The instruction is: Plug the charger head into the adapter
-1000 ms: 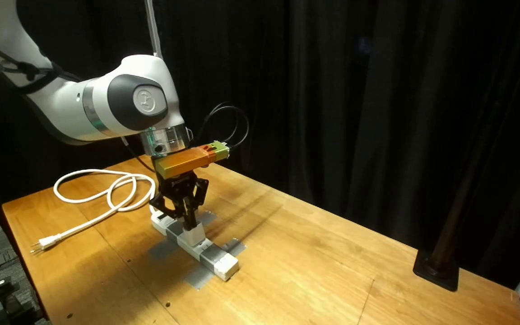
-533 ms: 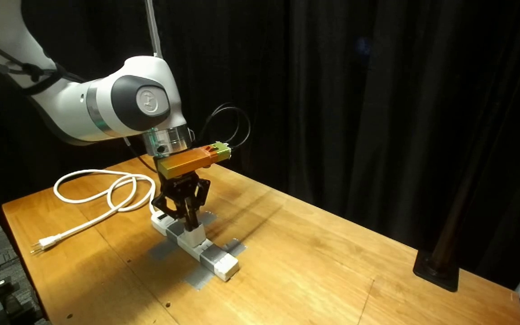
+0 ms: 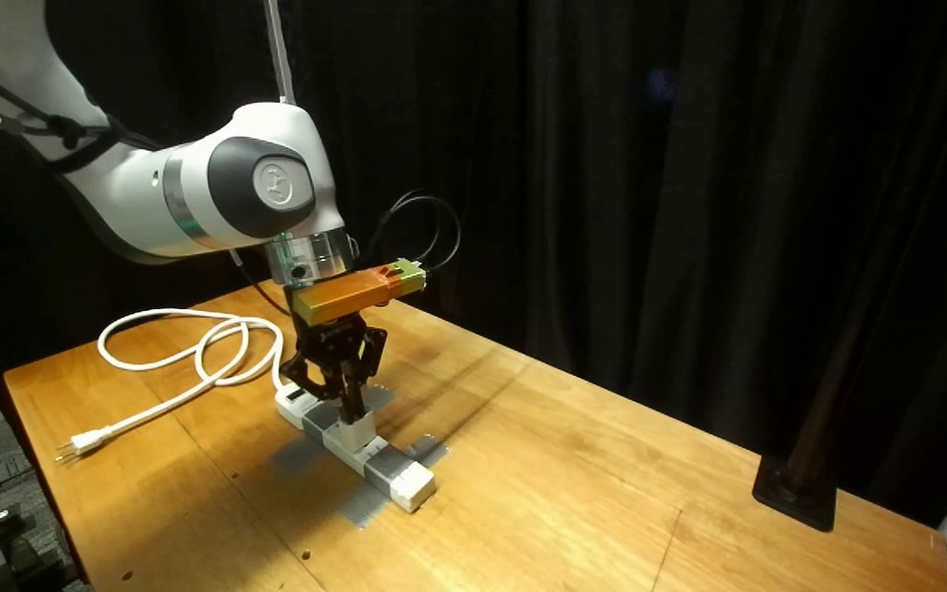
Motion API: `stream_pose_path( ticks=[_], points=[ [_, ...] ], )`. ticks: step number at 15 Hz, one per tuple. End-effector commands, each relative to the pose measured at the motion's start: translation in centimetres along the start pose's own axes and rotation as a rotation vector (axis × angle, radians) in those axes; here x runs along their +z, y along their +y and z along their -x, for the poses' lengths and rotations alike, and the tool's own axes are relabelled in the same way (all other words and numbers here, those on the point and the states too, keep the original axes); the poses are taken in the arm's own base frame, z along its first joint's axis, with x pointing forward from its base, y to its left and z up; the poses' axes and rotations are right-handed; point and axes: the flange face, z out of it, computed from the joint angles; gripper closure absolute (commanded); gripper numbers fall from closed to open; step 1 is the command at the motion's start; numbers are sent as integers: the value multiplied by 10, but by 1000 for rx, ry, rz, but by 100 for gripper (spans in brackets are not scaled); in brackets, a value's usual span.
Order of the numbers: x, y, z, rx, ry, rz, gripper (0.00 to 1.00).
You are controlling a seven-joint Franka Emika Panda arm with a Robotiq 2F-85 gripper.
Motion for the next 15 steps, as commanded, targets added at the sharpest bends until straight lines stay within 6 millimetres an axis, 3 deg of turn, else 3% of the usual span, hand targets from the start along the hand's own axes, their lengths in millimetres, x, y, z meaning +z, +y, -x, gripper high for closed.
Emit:
stream_pose_path(
  ticks=[1, 6, 7, 8, 15],
  points=[
    [25, -1, -2, -15, -3, -34, 87],
    [19, -4, -4, -11, -9, -35, 86],
    [13, -4, -4, -9, -17, -22, 79],
    [7, -4, -4, -6, -22, -11, 61],
    [-69, -2, -14, 11, -111, 171, 11]
  ],
)
